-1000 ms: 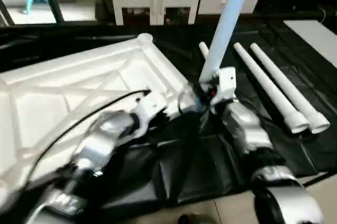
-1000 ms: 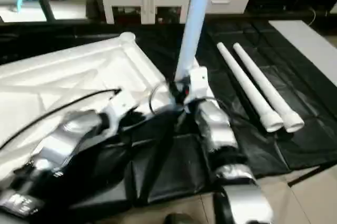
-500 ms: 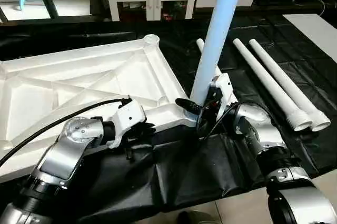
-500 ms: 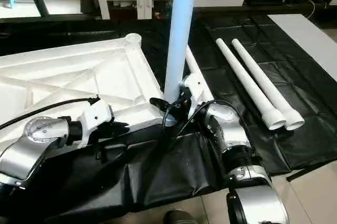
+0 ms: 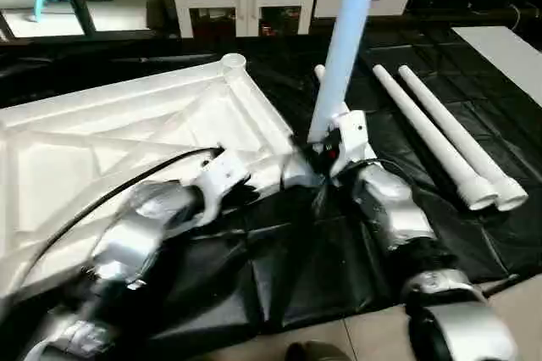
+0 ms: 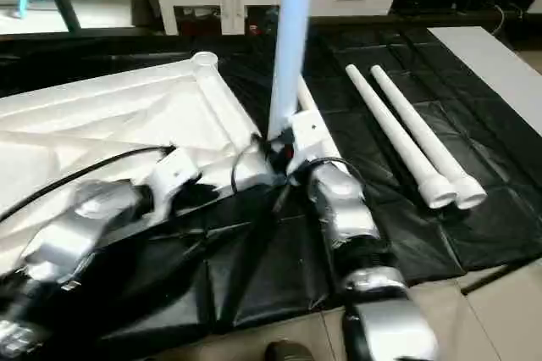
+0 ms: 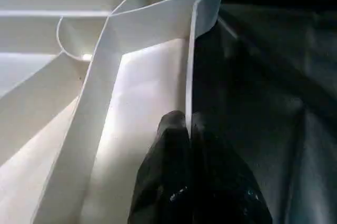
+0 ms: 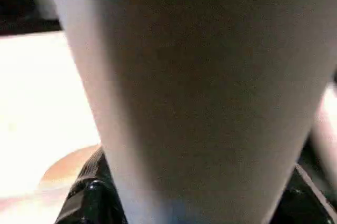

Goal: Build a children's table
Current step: Rotate leg to tighten

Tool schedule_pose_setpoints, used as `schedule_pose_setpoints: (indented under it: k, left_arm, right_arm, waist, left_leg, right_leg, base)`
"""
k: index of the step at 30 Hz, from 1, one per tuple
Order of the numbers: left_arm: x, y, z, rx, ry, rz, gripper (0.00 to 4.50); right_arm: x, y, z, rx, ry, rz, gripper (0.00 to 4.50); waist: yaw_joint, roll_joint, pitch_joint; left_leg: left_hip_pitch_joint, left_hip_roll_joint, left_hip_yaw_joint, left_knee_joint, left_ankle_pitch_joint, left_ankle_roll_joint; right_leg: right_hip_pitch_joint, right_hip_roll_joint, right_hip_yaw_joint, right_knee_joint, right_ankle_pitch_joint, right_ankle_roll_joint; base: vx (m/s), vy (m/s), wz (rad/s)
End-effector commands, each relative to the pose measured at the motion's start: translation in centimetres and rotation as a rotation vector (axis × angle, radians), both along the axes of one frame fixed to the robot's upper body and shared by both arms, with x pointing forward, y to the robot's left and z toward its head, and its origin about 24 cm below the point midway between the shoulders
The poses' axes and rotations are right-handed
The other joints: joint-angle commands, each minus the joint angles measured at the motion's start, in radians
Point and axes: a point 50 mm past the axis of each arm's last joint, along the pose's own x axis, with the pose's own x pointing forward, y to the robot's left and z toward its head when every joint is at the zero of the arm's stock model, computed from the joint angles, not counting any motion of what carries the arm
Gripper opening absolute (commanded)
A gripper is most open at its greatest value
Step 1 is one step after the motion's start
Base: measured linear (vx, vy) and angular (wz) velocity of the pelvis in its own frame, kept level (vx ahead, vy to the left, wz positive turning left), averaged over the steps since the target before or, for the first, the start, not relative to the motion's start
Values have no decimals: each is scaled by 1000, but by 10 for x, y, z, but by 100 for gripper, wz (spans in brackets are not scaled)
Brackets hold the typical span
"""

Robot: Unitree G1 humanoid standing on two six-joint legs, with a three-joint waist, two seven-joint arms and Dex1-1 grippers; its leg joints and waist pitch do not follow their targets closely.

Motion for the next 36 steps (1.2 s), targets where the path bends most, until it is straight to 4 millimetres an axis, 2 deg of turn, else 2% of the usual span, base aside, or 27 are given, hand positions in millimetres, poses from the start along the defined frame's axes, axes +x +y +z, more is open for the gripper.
schedule_pose_setpoints:
  k: [1,3,6,8,9,10,12,14,15,16,17,18,19,22,26,29,30,36]
  left_arm:
    - [4,-13,-16,42,41,89,0]
    - [7,-23,-11,19,26,80,0]
    - [4,-20,-6,-1,-5,15,0]
    - [-2,-10,-7,-6,-5,-21,0]
    - [-7,-3,-9,1,-1,-50,0]
    - [-11,1,-10,5,1,-75,0]
    - [-16,6,-12,9,10,-108,0]
    - [-22,12,-13,14,14,-142,0]
    - [-34,24,-14,14,21,-216,0]
    - [-40,31,-14,13,19,-253,0]
    - [-40,31,-14,13,19,-253,0]
    - [-48,43,-15,21,36,-285,0]
    - [-49,49,-15,33,39,-286,0]
    - [-47,62,-14,77,32,-257,0]
    - [-42,69,-11,84,17,-218,0]
    - [-43,68,-11,84,18,-224,0]
    - [-43,67,-11,81,16,-231,0]
    - [-39,58,-11,71,6,-221,0]
  right_arm:
    - [-26,41,-46,69,262,60,199]
    - [-30,56,-46,71,255,98,199]
    - [-27,57,-37,90,196,166,199]
    - [-24,51,-23,102,96,269,199]
    - [-23,47,-15,91,35,349,199]
    - [-23,43,-10,92,1,396,255]
    - [-23,36,-5,83,-27,434,269]
    - [-22,29,0,84,-49,473,289]
    - [-23,11,9,65,-88,566,300]
    - [-24,0,13,42,-110,628,307]
    - [-24,0,13,42,-110,628,314]
    - [-26,-19,19,-5,-137,717,323]
    - [-25,-27,21,-24,-141,730,334]
    - [-24,-46,22,-74,-127,751,344]
    - [-24,-57,24,-60,-104,781,331]
    - [-23,-56,22,-53,-94,756,304]
    - [-25,-52,19,-50,-91,770,287]
    - [-26,-36,5,-67,-56,707,245]
  waist:
    - [-3,9,-38]
    - [-2,9,-41]
    - [-2,4,-42]
    - [-4,6,-45]
    - [-5,6,-47]
    - [-6,7,-47]
    - [-11,7,-47]
    - [-17,9,-51]
    - [-19,16,-48]
    - [-18,11,-52]
    - [-18,11,-52]
    - [-19,19,-48]
    - [-19,17,-54]
    - [-14,19,-55]
    - [-6,15,-51]
    - [-5,15,-49]
    - [-4,16,-50]
    - [-9,17,-48]
  left_leg:
    - [16,26,-13,-74,-300,2]
    - [24,25,-17,-75,-347,-6]
    - [11,27,-22,-79,-331,7]
    - [3,27,-23,-80,-314,16]
    - [-1,29,-23,-80,-294,26]
    - [-6,30,-24,-79,-275,40]
    - [-10,32,-24,-79,-259,57]
    - [-11,33,-22,-76,-215,71]
    - [-8,33,-20,-76,-192,77]
    - [-15,34,-23,-73,-178,90]
    - [-15,34,-23,-73,-178,90]
    - [-7,35,-16,-72,-161,113]
    - [-10,37,-17,-68,-141,127]
    - [-3,37,-12,-64,-81,156]
    - [-3,37,-10,-63,-99,153]
    - [-1,37,-10,-63,-129,129]
    - [-1,37,-11,-64,-136,118]
    - [-3,36,-14,-66,-151,96]
  right_leg:
    - [26,-61,46,-99,-371,-178]
    - [20,-60,44,-105,-426,-149]
    - [27,-63,45,-102,-396,-140]
    - [34,-65,45,-97,-366,-146]
    - [37,-66,47,-93,-332,-157]
    - [44,-66,45,-90,-294,-170]
    - [46,-68,46,-89,-283,-186]
    - [49,-67,47,-84,-231,-209]
    - [46,-67,48,-82,-196,-231]
    - [60,-64,44,-76,-158,-243]
    - [60,-64,44,-76,-158,-243]
    - [48,-63,46,-75,-115,-266]
    - [55,-64,45,-65,-76,-280]
    - [51,-61,45,-55,13,-312]
    - [52,-63,46,-60,-38,-311]
    - [49,-65,47,-65,-97,-298]
    - [49,-64,47,-65,-112,-292]
    - [48,-64,46,-68,-142,-279]
  base:
    - [0,0,0]
    - [0,0,0]
    - [0,0,0]
    - [0,0,0]
    - [0,0,0]
    - [0,0,0]
    - [0,0,0]
    - [0,0,0]
    - [0,0,0]
    - [0,0,0]
    - [0,0,0]
    - [0,0,0]
    - [0,0,0]
    - [0,0,0]
    - [0,0,0]
    - [0,0,0]
    - [0,0,0]
    - [0,0,0]
